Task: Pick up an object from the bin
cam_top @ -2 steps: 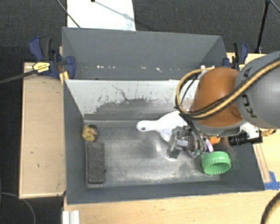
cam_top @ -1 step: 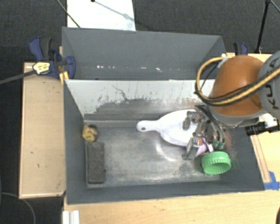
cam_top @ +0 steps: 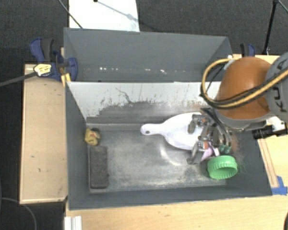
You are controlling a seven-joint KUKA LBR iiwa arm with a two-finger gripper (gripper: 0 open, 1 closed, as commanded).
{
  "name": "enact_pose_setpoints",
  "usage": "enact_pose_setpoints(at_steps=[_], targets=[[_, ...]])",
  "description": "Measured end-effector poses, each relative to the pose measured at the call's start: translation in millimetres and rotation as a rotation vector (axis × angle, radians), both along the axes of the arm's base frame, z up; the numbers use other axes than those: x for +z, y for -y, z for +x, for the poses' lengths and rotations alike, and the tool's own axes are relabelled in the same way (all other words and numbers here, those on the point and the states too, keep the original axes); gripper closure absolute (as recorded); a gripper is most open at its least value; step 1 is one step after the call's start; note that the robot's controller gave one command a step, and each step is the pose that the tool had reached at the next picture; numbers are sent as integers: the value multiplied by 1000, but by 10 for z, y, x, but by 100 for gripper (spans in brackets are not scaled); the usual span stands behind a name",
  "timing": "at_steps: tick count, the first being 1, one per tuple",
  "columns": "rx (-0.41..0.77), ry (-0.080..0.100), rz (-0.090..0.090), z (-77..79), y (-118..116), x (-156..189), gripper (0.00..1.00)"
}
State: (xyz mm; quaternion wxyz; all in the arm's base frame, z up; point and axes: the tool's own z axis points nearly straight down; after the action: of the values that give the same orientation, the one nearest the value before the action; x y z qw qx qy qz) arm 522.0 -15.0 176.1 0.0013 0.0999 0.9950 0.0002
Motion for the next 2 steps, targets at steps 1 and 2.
enact_pose_setpoints(at_steps=[1,2], targets=[[206,-3,0,70,484,-658,100],[205,-3,0,70,484,-657,100]])
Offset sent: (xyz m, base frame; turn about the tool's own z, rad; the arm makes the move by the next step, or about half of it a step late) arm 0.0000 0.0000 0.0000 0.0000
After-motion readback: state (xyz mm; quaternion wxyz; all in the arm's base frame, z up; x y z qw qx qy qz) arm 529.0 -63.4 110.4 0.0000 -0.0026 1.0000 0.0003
